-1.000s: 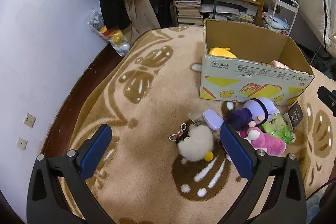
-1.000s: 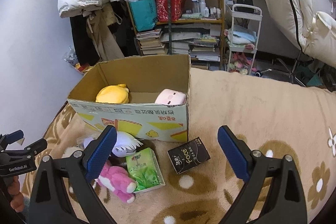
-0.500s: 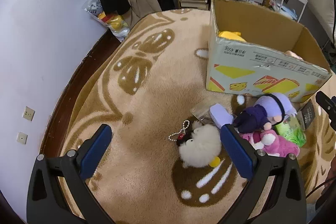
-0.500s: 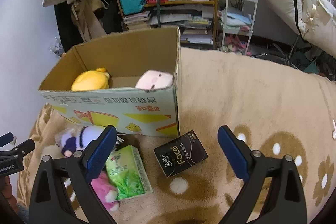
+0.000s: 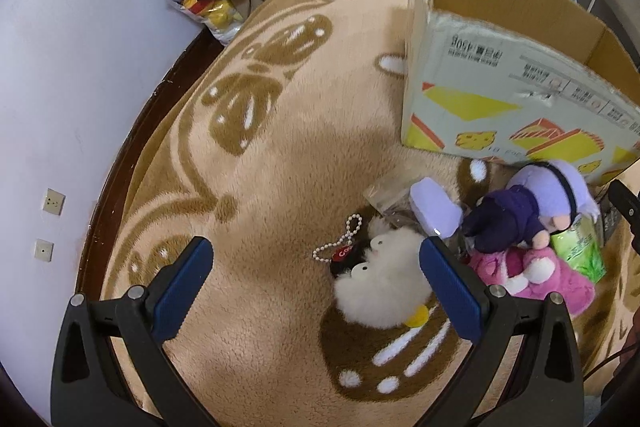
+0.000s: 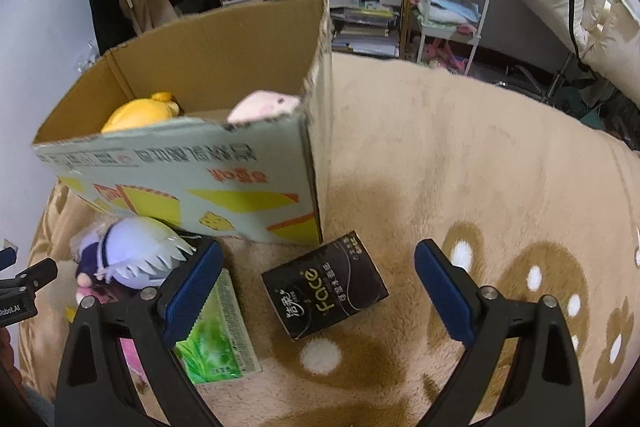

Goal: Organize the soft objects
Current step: 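Lower the left tool toward the white fluffy keychain while the right tool approaches the black tissue pack, then close the left tool on the white fluffy keychain while the right tool grips the black tissue pack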

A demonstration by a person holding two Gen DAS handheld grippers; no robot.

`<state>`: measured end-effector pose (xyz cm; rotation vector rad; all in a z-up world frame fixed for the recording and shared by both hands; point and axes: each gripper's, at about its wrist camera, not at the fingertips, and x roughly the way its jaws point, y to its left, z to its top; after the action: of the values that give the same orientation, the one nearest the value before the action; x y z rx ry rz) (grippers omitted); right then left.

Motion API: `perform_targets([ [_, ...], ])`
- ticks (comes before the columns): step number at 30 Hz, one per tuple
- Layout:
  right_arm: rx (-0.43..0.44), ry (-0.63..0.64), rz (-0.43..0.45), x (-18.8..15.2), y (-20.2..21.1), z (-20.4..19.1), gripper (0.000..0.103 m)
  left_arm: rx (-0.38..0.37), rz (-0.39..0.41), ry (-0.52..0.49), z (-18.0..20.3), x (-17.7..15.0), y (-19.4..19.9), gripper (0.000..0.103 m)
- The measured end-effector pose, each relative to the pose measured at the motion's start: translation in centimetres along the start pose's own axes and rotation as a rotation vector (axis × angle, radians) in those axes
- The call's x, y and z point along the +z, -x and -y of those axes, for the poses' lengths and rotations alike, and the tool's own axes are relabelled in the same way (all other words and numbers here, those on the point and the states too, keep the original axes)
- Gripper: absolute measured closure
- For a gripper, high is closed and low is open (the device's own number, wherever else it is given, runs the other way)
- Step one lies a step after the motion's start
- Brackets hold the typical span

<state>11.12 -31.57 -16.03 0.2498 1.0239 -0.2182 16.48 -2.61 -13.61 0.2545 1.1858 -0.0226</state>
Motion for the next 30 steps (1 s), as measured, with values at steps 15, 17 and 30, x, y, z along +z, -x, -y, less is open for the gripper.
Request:
perform_targets([
  [15, 0.006, -0.041, -0.083, -0.5, -2.2, 1.2, 0.003, -0.012, -0.085, -0.014, 0.4, -0.4, -1.7, 0.001],
  [17, 0.008, -0.041, -0.089, -0.5, -2.4, 1.2, 0.003, -0.017, -0.099, -0.009, 0.4, -0.5, -2.0, 0.001],
  [30, 0.025, -0.047, -0.126, -0.5, -3.9, 1.3, 0.011, -0.025, -0.131, 0.002, 0.3, -0.7, -3.4, 0.002],
])
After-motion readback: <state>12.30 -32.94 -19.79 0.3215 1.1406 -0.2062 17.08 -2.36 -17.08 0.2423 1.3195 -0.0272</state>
